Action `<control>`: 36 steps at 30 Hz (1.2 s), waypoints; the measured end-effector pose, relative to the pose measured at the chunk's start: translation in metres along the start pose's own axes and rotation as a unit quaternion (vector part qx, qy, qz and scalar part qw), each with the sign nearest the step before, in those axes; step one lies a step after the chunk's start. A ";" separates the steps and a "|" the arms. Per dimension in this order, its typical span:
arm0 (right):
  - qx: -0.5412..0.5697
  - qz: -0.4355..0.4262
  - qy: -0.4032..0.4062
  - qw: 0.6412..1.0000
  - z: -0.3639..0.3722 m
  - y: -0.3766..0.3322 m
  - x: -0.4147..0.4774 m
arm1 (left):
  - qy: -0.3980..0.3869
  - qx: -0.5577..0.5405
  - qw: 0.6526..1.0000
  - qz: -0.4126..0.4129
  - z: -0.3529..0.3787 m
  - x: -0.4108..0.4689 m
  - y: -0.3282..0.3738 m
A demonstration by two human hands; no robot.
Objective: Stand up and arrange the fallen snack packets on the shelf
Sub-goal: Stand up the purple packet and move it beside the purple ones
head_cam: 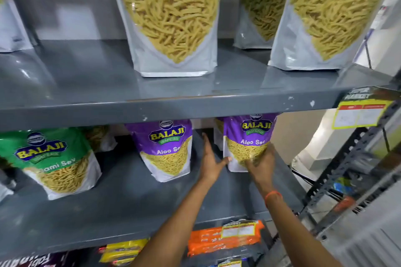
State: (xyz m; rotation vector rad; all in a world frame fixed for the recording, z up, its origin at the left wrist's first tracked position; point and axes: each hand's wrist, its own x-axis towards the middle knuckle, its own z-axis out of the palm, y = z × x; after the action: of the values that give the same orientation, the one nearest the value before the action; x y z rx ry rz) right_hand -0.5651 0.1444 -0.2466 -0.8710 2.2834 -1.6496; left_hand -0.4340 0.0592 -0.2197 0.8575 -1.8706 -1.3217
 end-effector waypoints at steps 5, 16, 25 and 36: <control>0.108 0.025 -0.162 0.981 -0.013 -0.020 0.024 | -0.124 -0.070 0.983 -0.114 -0.003 0.029 -0.015; 0.086 0.055 -0.216 0.971 -0.093 0.035 -0.053 | -0.039 0.001 0.992 -0.117 0.047 -0.086 -0.039; 0.103 0.078 -0.196 0.972 -0.110 0.039 -0.066 | -0.067 0.019 0.994 -0.090 0.057 -0.100 -0.026; 0.087 0.071 -0.164 0.980 -0.115 0.028 -0.080 | -0.103 0.014 0.990 -0.093 0.055 -0.101 -0.011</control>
State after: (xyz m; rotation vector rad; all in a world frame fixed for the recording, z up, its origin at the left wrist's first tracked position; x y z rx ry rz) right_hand -0.5647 0.2876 -0.2452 -0.8446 1.9035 -1.4907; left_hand -0.4219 0.1670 -0.2594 0.9603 -2.0112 -1.5520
